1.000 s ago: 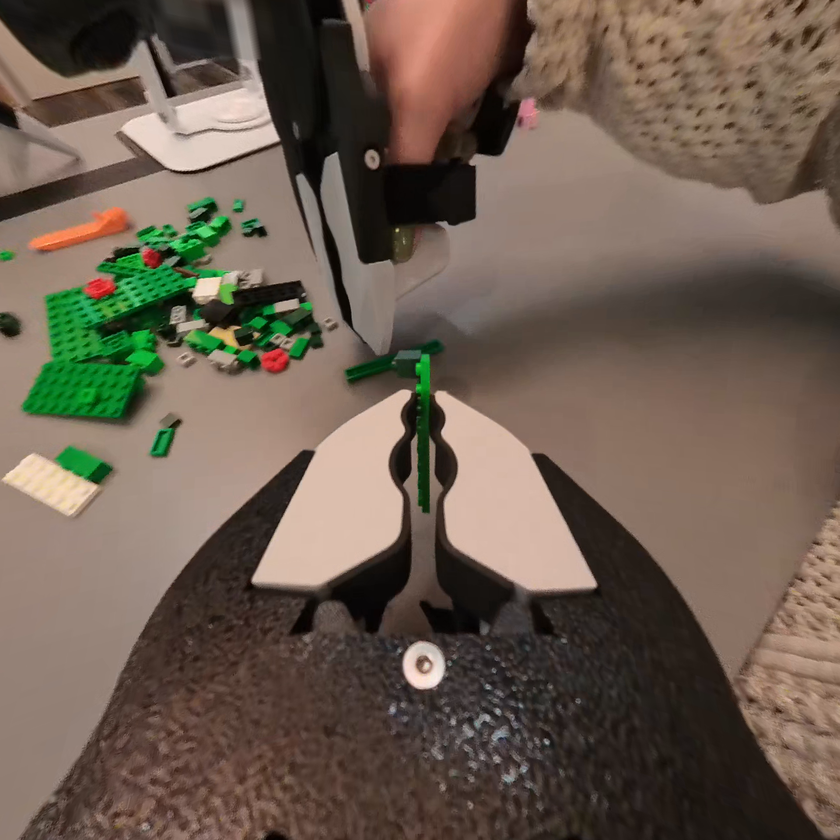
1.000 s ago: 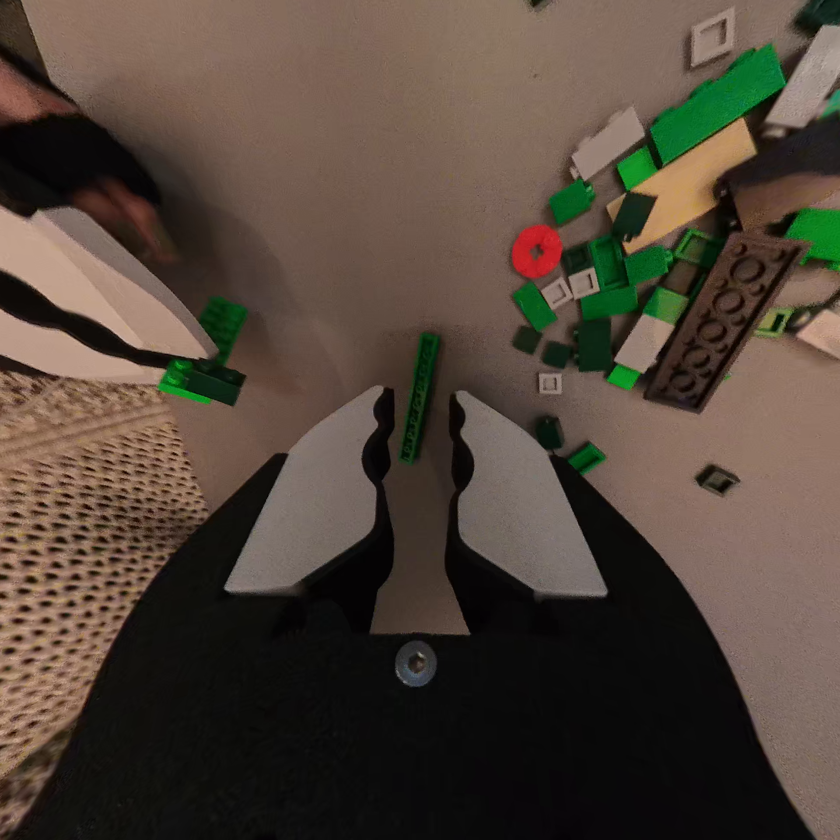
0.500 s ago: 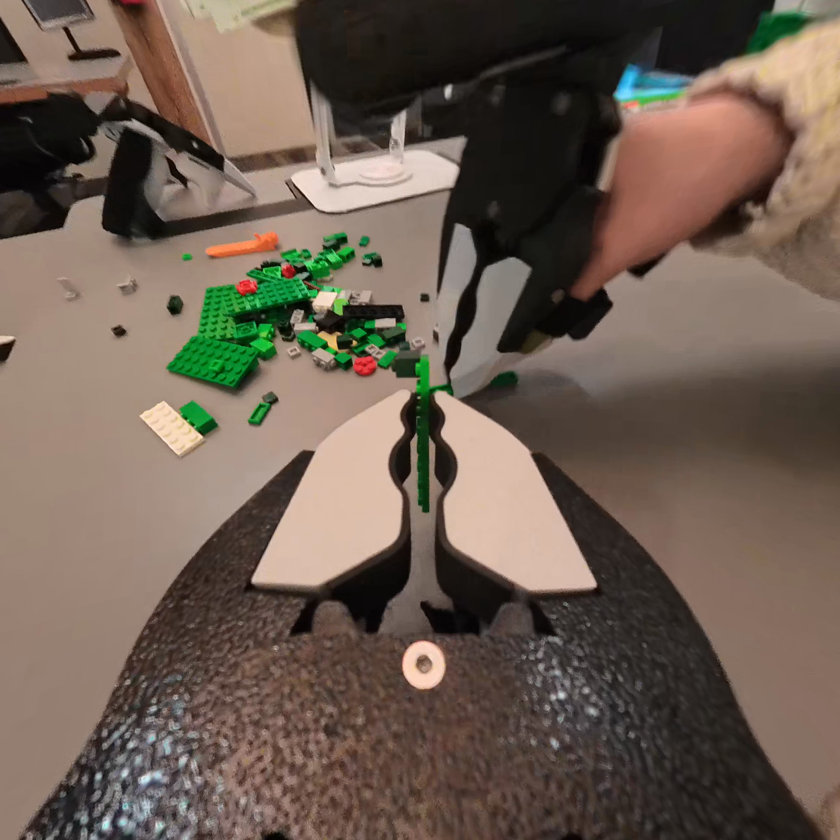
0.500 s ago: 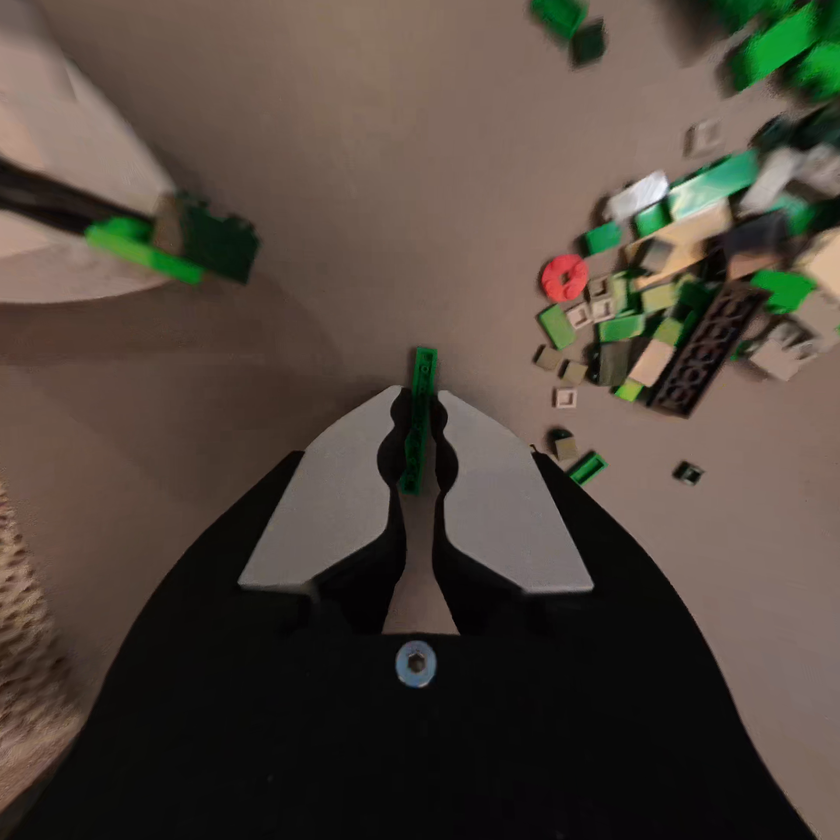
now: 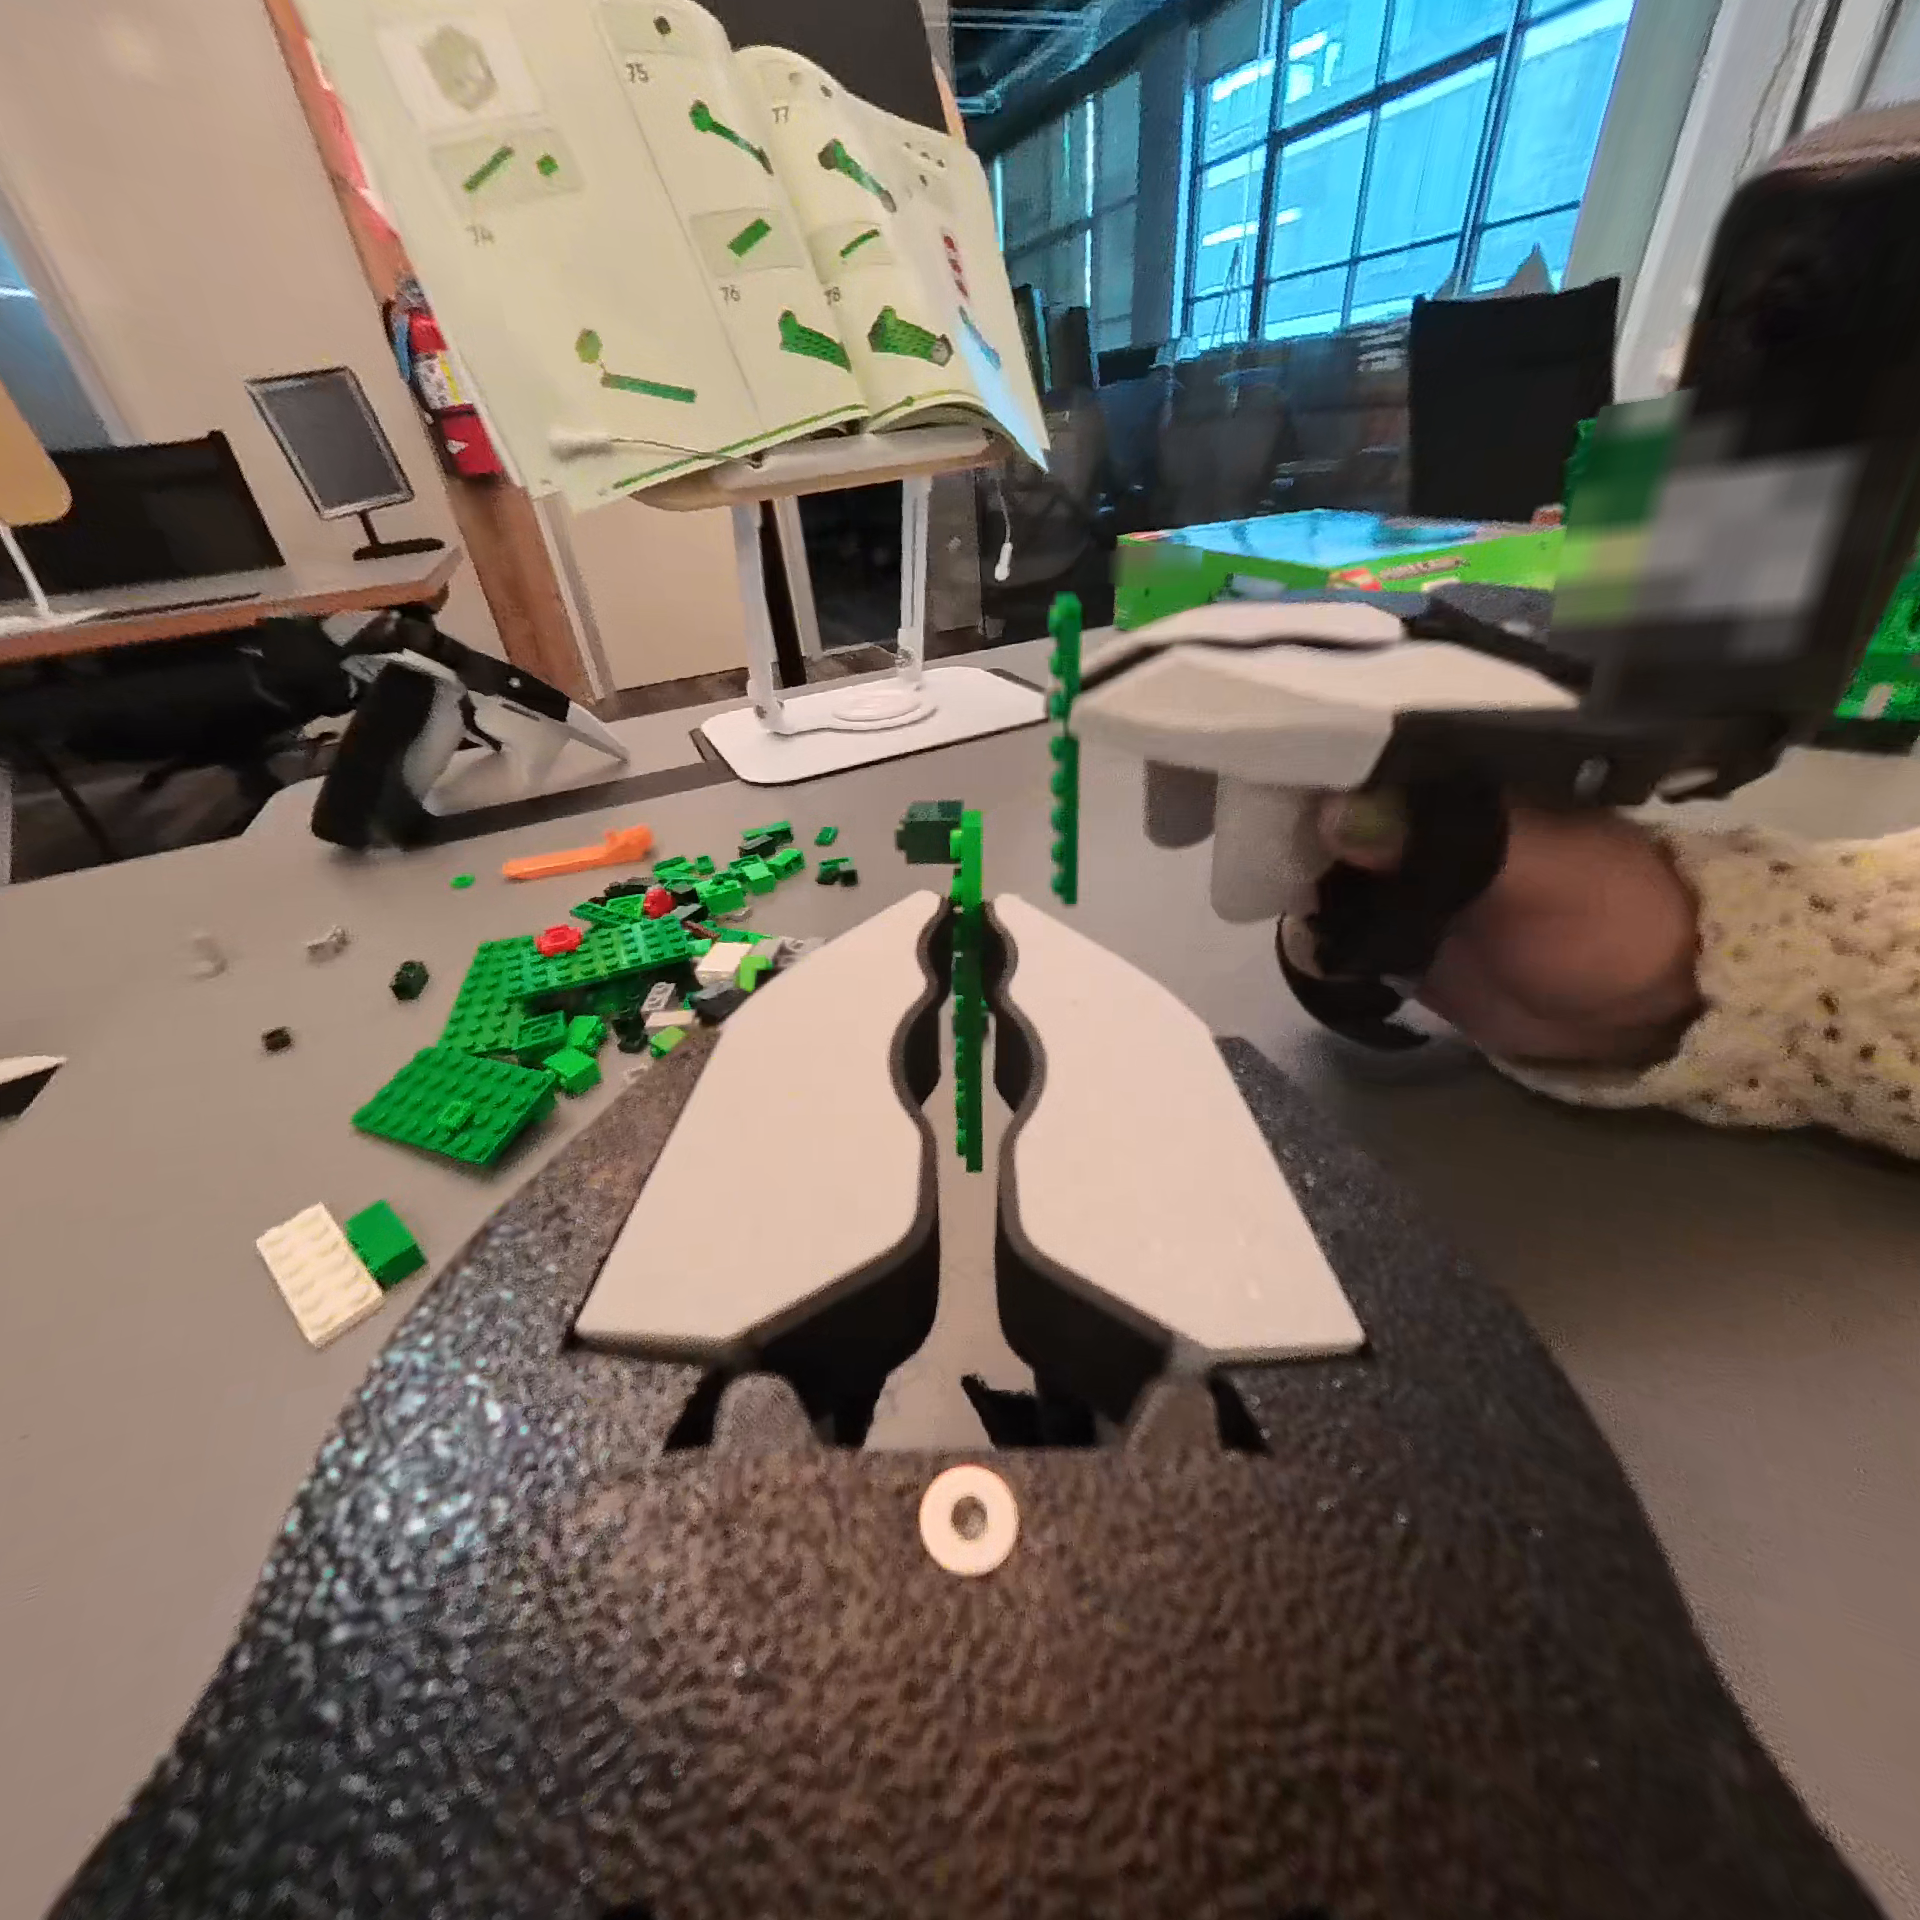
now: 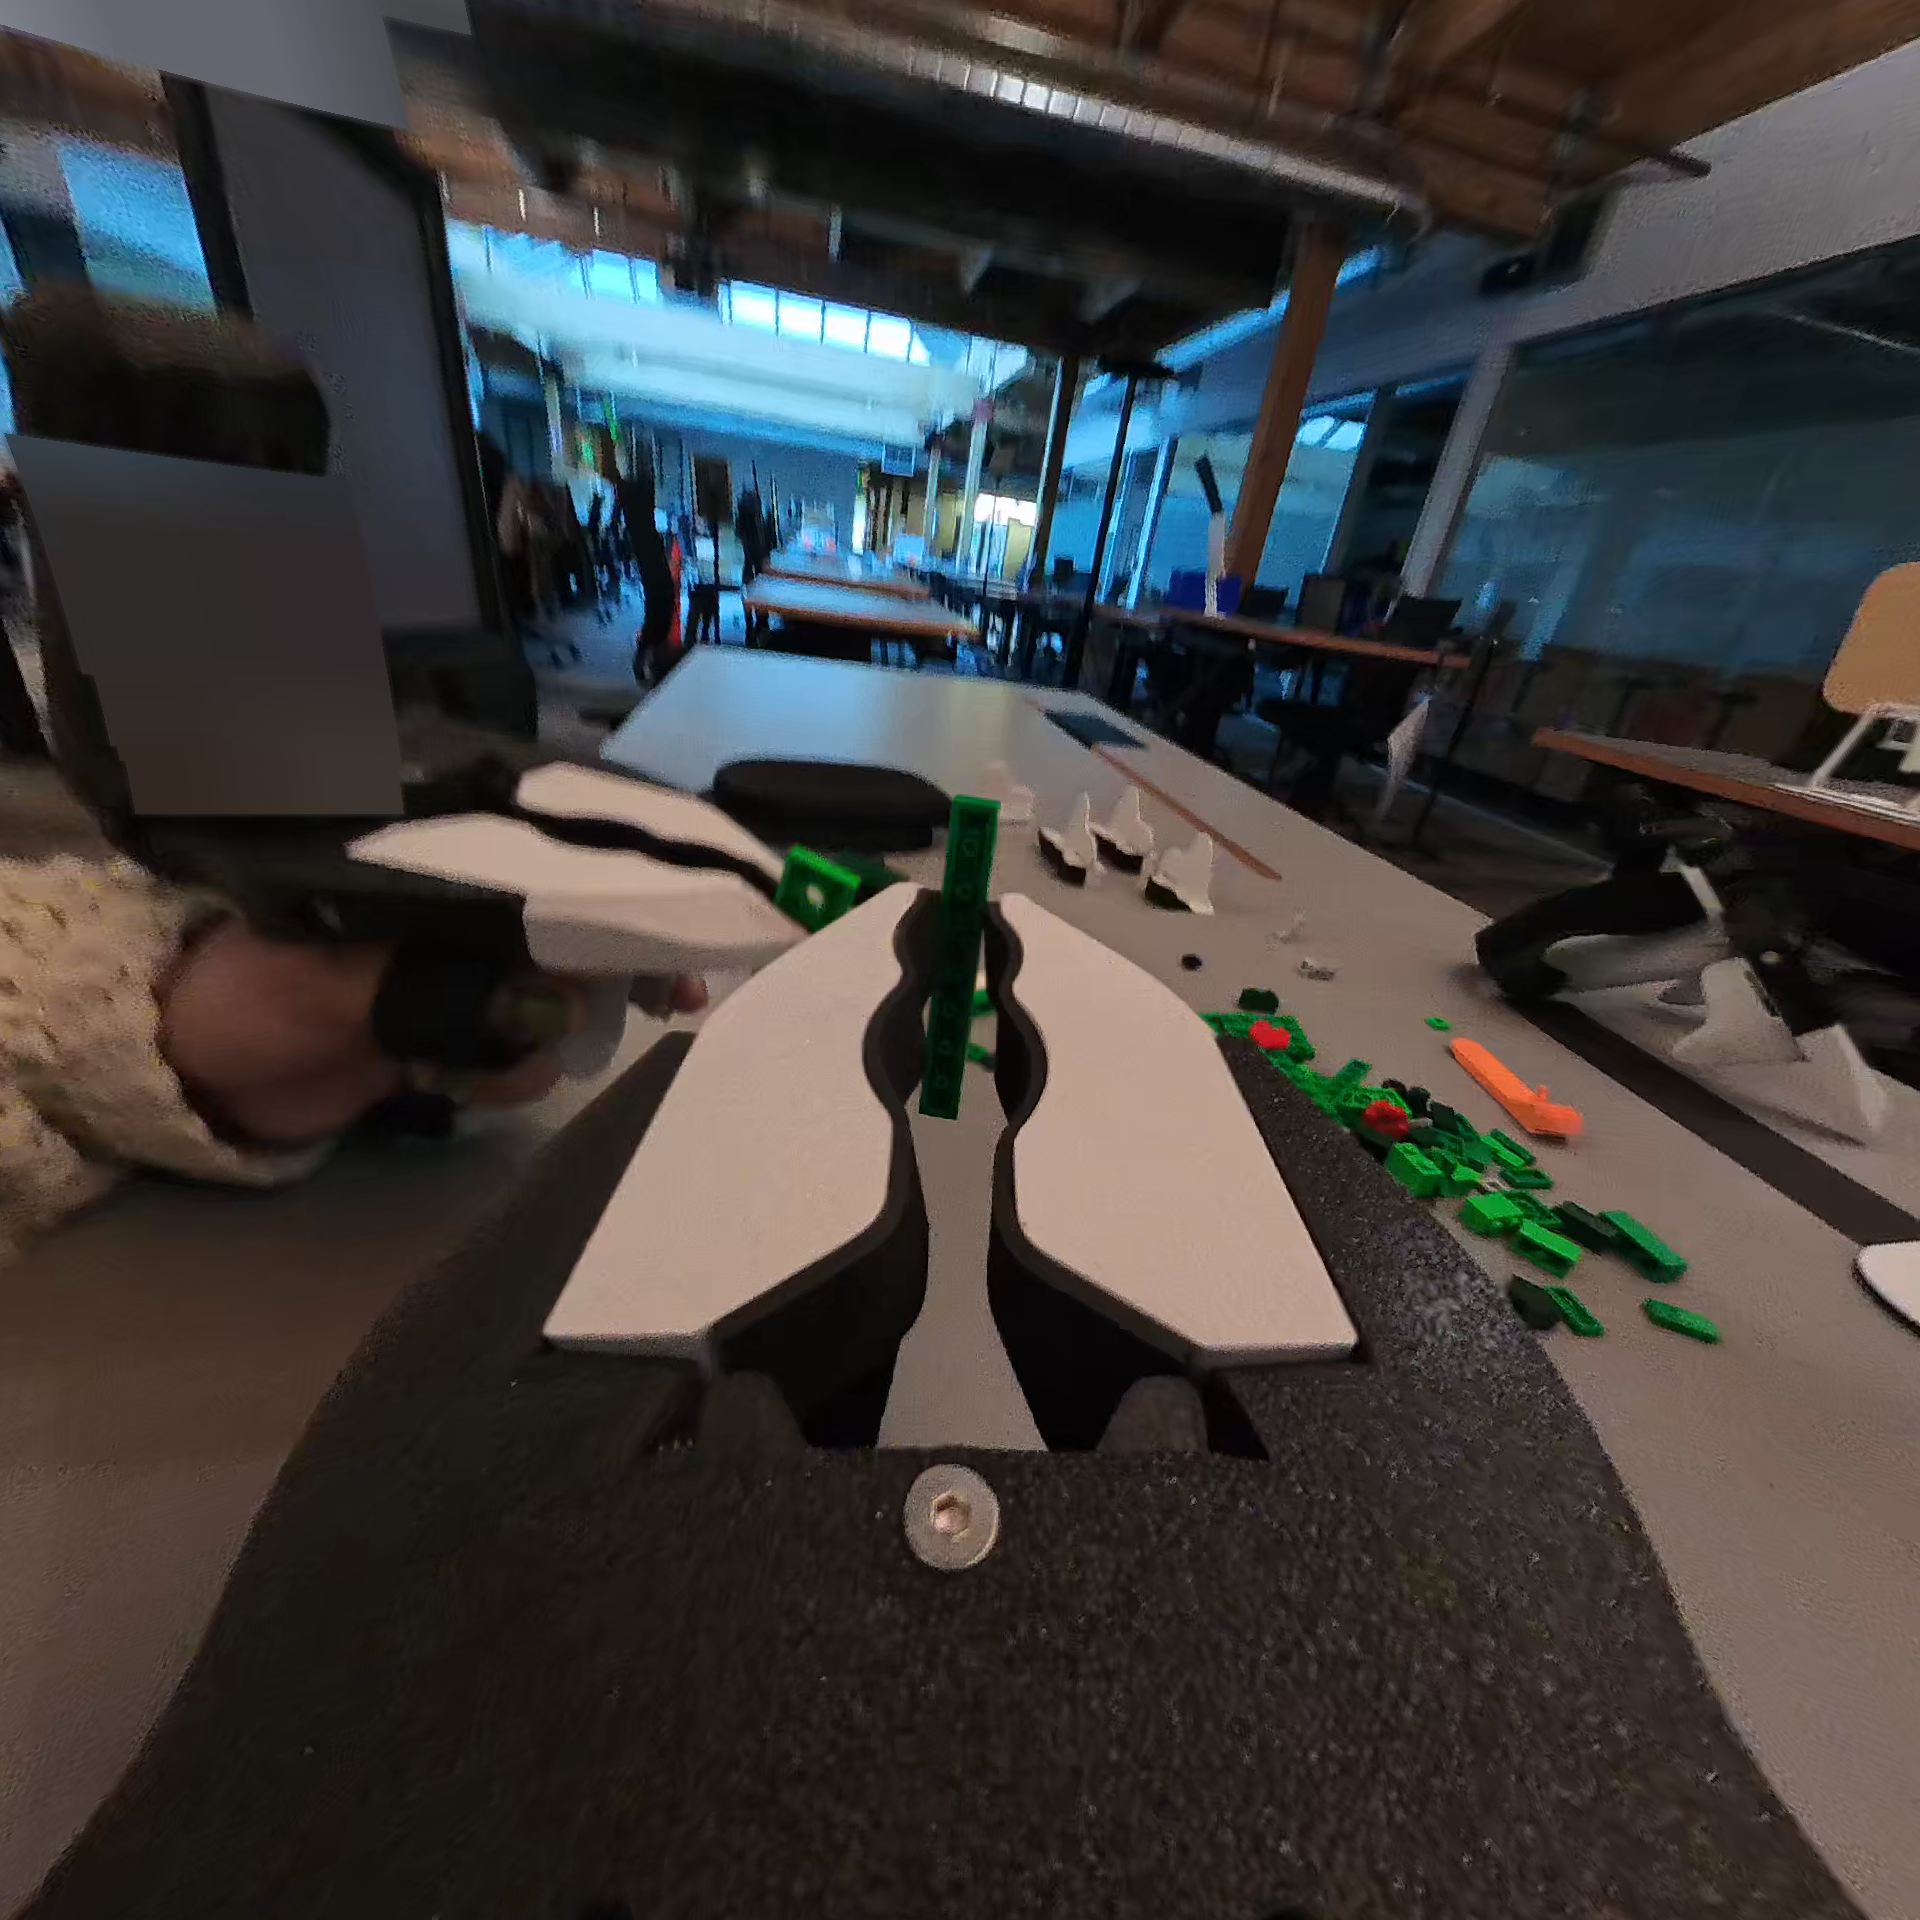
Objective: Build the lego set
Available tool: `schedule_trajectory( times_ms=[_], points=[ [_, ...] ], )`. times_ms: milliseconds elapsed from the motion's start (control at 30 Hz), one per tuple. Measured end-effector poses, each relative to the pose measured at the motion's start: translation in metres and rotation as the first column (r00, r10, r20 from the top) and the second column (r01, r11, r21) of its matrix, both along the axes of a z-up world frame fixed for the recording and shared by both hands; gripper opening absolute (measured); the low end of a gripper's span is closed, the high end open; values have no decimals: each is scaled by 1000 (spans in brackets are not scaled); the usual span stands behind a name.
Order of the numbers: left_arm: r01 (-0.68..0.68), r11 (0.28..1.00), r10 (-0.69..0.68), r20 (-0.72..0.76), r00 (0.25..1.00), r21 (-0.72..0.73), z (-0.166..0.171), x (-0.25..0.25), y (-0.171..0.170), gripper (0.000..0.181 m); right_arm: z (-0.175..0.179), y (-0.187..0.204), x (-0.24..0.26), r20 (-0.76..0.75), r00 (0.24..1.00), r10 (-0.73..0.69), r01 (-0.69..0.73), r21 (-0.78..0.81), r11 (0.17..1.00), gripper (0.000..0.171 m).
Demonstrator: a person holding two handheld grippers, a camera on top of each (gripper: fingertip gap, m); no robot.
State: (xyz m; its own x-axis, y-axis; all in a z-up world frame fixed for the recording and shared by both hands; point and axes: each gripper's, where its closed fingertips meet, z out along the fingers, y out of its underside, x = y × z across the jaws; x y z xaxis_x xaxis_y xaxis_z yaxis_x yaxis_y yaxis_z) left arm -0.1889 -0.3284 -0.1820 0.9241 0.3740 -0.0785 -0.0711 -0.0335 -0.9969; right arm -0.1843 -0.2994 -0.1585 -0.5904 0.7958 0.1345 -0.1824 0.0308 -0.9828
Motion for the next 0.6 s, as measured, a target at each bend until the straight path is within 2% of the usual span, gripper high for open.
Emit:
schedule_trajectory(
  times_ms=[133, 267, 367, 467, 600],
  points=[
    [78, 993, -85, -74, 994, -86, -9, 16, 16, 3, 11, 10, -2, 40, 997, 69, -60, -180, 982, 8],
    [132, 968, -171, -178, 969, -212, -20, 36, 37, 4, 15, 13, -2, 50, 988, 145, -127, -272, 954, 8],
    [86, 966, -149, -250, 957, -244, -20, 37, 46, 4, 21, 17, 3, 16, 989, 149, -135, -334, 933, 8],
    [53, 972, -112, -252, 961, -230, -17, 32, 49, 3, 25, 17, 11, -24, 988, 150, -149, -354, 923, 8],
    [11, 978, -69, -275, 959, -207, -13, 27, 48, 3, 23, 8, 12, -34, 994, 101, -106, -219, 970, 8]
  ],
)
